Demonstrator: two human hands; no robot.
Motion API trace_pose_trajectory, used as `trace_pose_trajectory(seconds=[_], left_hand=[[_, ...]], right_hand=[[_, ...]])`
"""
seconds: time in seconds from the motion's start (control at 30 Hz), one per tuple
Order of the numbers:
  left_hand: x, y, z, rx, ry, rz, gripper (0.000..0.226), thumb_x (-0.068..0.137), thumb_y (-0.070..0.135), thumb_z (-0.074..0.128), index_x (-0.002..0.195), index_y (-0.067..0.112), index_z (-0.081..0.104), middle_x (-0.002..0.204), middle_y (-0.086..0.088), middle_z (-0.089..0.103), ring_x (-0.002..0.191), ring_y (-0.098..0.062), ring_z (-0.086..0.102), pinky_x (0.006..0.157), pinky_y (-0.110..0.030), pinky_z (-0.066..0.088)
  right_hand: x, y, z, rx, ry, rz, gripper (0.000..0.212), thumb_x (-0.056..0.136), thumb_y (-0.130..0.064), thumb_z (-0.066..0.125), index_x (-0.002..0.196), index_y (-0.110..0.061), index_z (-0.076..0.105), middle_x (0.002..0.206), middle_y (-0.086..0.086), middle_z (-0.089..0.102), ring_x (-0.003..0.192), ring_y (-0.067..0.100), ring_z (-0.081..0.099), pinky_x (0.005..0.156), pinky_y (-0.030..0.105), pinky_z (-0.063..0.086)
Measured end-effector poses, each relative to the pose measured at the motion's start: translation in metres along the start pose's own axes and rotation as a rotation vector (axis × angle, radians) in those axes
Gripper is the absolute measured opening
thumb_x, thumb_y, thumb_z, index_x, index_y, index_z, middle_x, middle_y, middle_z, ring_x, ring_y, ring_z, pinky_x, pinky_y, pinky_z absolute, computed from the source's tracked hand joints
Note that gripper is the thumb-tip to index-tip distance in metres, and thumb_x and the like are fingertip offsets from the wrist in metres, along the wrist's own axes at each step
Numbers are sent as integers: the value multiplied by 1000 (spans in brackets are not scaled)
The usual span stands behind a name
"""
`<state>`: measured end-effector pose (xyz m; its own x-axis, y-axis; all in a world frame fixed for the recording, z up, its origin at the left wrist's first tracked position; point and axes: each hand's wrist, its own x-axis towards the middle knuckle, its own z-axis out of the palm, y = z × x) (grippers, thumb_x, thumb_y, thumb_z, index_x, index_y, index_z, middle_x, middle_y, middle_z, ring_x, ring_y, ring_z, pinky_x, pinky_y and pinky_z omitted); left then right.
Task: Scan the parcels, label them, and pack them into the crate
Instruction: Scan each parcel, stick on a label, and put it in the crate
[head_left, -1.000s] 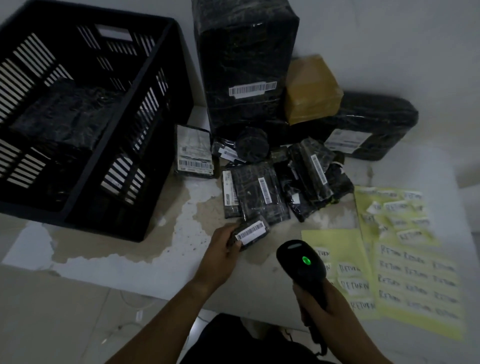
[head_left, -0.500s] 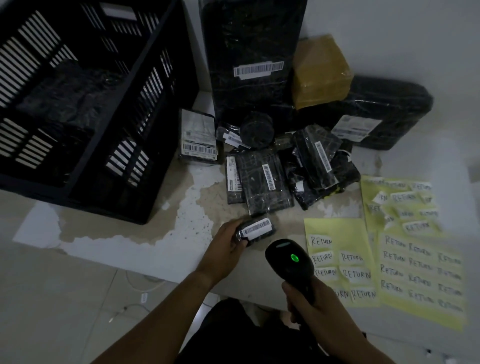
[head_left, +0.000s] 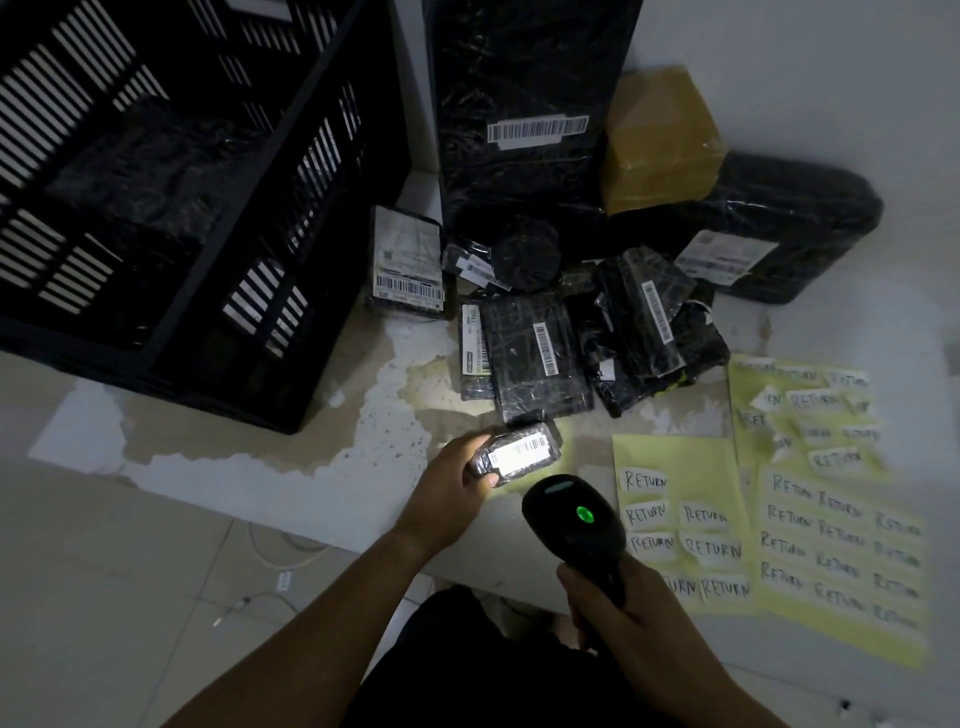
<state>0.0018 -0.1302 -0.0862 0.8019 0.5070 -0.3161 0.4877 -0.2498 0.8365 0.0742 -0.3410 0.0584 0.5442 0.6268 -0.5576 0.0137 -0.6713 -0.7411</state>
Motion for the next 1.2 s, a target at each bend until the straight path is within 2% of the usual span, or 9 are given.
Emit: trace_pose_trajectory(seconds=[0.13, 0.33, 0.43, 0.53, 0.63, 0.77, 1.0, 1.1, 1.2], left_hand=[[0, -6, 0, -37, -4, 56, 54, 94, 8, 66, 143, 26, 54, 135, 8, 58, 120, 1, 56, 97, -8, 44], [0, -3, -1, -50, -9, 48, 53, 95, 7, 66, 142, 27, 54, 130, 12, 56, 121, -2, 56, 97, -9, 45], [0, -3, -1, -50, -20, 44, 53, 95, 7, 66, 143, 26, 53, 132, 12, 56, 118, 6, 54, 96, -5, 43], [0, -1, -3, -50, -32, 36, 55, 95, 7, 66, 145, 26, 53, 134, 11, 57, 117, 7, 55, 97, -8, 45], [-3, 2, -8, -74, -2, 14, 51, 94, 6, 67, 140, 26, 56, 133, 11, 59, 119, 3, 57, 101, -14, 48], [-10, 8, -28, -128, 57, -33, 37, 95, 13, 70, 123, 31, 54, 120, 19, 63, 108, 10, 60, 85, -9, 50], [-19, 12, -80, -314, 199, -106, 25, 97, 13, 67, 119, 25, 63, 121, 5, 69, 111, -14, 67, 96, -40, 55], [-22, 20, -97, -423, 227, -115, 28, 96, 4, 65, 120, 20, 64, 123, 0, 70, 113, -19, 68, 97, -40, 55], [-24, 30, -103, -503, 215, -115, 32, 96, 0, 62, 124, 16, 62, 124, -1, 70, 114, -16, 68, 93, -29, 57]], right_hand=[[-2, -2, -2, 9, 0, 8, 23, 91, -41, 59, 76, -24, 58, 65, 4, 68, 57, 7, 64, 58, 18, 46], [-4, -1, -8, 30, -5, 38, 25, 92, -42, 59, 77, -21, 59, 65, 6, 69, 57, 9, 65, 59, 22, 47], [-4, -1, -8, 46, -3, 53, 26, 91, -42, 59, 78, -19, 59, 65, 4, 68, 58, 10, 66, 63, 27, 49], [3, 6, -7, 90, 36, 67, 18, 91, -43, 60, 93, -25, 59, 72, 2, 68, 66, 11, 67, 69, 33, 51], [25, 21, -6, 59, -23, 71, 20, 97, -31, 56, 113, -32, 44, 79, 9, 57, 67, 20, 57, 66, 32, 43], [67, 39, 1, -114, -45, 51, 31, 89, -18, 59, 110, -22, 36, 77, 7, 47, 59, 16, 45, 56, 29, 33], [119, 45, 27, -365, -115, -66, 62, 79, -34, 71, 130, -22, 38, 114, 4, 63, 97, 24, 63, 76, 39, 53], [128, 49, 38, -486, -157, -124, 72, 80, -37, 73, 140, -24, 35, 125, 6, 60, 110, 27, 60, 83, 37, 51], [135, 53, 48, -530, -151, -132, 79, 78, -41, 76, 142, -24, 34, 131, 6, 56, 114, 26, 57, 85, 36, 50]])
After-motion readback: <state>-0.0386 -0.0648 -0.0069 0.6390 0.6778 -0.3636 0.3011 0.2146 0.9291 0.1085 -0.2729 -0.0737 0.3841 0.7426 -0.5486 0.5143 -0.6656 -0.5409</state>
